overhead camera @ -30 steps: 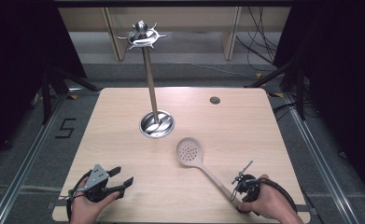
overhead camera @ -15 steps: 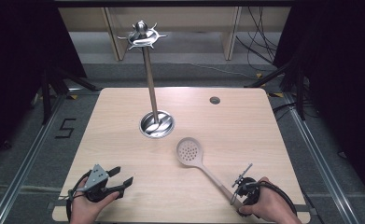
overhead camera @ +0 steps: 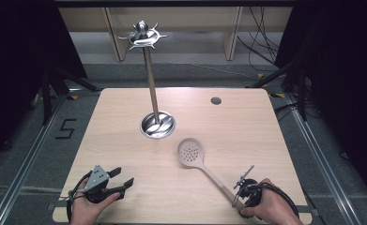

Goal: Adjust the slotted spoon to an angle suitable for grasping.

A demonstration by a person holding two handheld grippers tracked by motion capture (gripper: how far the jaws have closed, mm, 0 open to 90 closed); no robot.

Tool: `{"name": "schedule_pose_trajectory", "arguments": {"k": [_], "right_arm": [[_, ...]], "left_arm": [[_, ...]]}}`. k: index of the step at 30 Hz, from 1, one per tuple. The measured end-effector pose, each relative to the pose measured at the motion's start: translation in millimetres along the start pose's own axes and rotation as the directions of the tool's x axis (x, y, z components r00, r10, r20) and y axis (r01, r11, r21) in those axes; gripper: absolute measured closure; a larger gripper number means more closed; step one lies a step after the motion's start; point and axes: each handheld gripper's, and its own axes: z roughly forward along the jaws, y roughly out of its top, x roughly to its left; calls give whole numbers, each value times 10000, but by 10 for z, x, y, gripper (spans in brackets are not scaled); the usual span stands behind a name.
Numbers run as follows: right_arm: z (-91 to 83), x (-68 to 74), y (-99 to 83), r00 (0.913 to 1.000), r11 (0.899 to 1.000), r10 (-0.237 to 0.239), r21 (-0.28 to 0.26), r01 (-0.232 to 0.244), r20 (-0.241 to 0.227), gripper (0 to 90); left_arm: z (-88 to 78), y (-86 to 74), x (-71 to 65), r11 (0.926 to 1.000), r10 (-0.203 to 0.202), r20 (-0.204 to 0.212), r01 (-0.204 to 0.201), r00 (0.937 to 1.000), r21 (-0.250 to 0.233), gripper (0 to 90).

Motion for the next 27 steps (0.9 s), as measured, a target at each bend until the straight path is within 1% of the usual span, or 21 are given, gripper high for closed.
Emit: {"name": "schedule_pose_trajectory", "arguments": {"k": [2,3,4,6,7,8,9,10,11,13,16,17,18,20,21,22,23,24,25,26,27], "right_arm": [[8,-8,-1,9998,9998,-172,-49,172,-49,543],[9,-3,1,9998,9999,-170,-8,170,-45,541],[5,6,-2,10000,10000,-14,32,14,24,539],[3,14,0,10000,10000,-1,84,1,47,537],[4,25,3,9999,9999,104,72,-104,-10,536],[3,20,-1,10000,10000,2,96,-2,-16,536],[1,21,-1,9999,9999,-79,62,80,-128,536],[-1,28,-1,9999,9999,-35,106,37,-121,536],[4,30,0,10000,9999,-32,148,32,-2,535],[2,37,-5,9999,9996,-126,246,128,-89,525],[2,27,-16,9986,9985,-488,255,493,-199,518],[1,34,-23,9987,9985,-423,344,432,-268,517],[-3,21,-36,9977,9972,-651,349,657,-192,517],[-9,19,-39,9980,9968,-620,505,627,-156,518],[-11,21,-41,9981,9967,-601,531,607,-145,518],[-14,21,-43,9978,9966,-644,513,651,-163,518],[-12,24,-42,9982,9964,-594,606,598,-80,520],[-5,5,-44,9966,9949,-825,572,828,-84,521],[-1,13,-40,9970,9952,-773,596,774,-50,524],[-1,36,-29,9987,9964,-512,681,513,-37,528],[2,31,-22,9984,9966,-565,593,566,-45,533]], "left_arm": [[1,-1,0,10000,1,6,-1,10000,0,336],[-3,1,1,10000,11,6,-11,10000,61,336],[-1,0,1,10000,6,5,-6,10000,34,336],[0,-1,-1,10000,2,-3,-2,10000,-3,337],[0,-1,-1,10000,2,-3,-2,10000,-3,337],[-1,0,-2,10000,-5,-14,5,10000,1,337],[-3,0,-1,10000,2,-2,-2,10000,15,337],[-2,-1,-2,10000,-5,-15,5,10000,1,337],[-1,-1,-1,10000,2,-5,-2,10000,1,337],[1,-2,-4,10000,-36,18,36,10000,-6,338],[-1,-1,-2,10000,-4,-9,4,10000,-1,338],[-1,-1,-2,10000,-4,-9,4,10000,-1,337],[2,-2,-4,10000,-36,16,36,10000,-11,338],[4,-2,-6,10000,-29,15,29,10000,-4,338],[7,-5,-11,9999,-133,6,133,9999,-13,338],[8,-4,-11,9999,-123,9,123,9999,-12,338],[8,-4,-11,9999,-127,11,127,9999,-9,338],[9,-5,-11,9999,-129,16,129,9999,-6,338],[10,-6,-11,9999,-133,14,133,9999,-9,338],[9,-6,-11,9999,-134,15,134,9999,-6,338],[9,-6,-11,9999,-134,12,134,9999,-9,338]]}}
